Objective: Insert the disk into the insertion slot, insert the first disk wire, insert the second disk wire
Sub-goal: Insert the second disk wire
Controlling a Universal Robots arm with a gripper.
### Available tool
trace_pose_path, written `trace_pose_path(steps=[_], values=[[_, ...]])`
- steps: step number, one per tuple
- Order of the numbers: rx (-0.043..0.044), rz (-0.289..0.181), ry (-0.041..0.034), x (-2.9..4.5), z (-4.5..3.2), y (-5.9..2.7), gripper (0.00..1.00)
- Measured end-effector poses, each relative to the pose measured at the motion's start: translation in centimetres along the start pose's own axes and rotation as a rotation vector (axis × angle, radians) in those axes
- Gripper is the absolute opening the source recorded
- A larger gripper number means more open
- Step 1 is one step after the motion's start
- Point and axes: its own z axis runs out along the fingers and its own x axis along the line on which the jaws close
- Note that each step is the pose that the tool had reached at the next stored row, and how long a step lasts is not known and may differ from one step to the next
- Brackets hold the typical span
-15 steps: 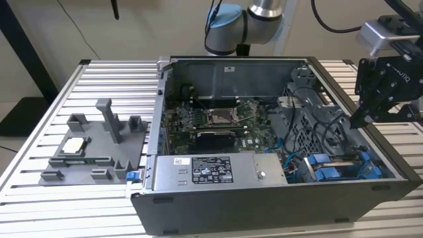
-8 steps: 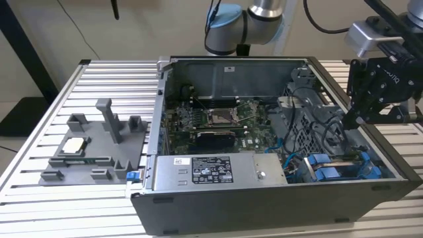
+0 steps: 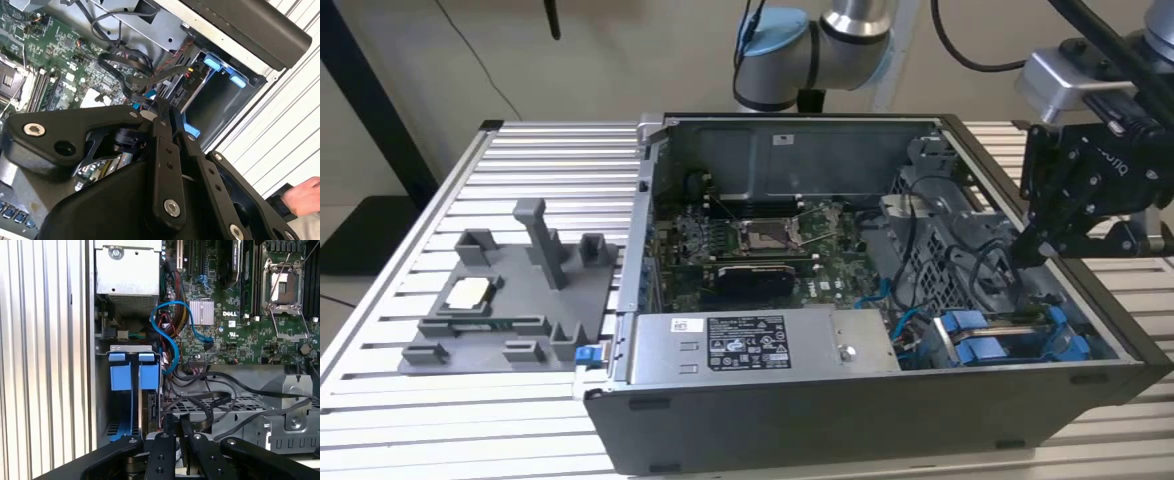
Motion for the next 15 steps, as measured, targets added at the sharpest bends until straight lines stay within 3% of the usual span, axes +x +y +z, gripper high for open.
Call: trace_pose_path(steps=[15], values=[[0.0, 0.0, 0.0005, 0.64, 0.49, 0.0, 0.16]])
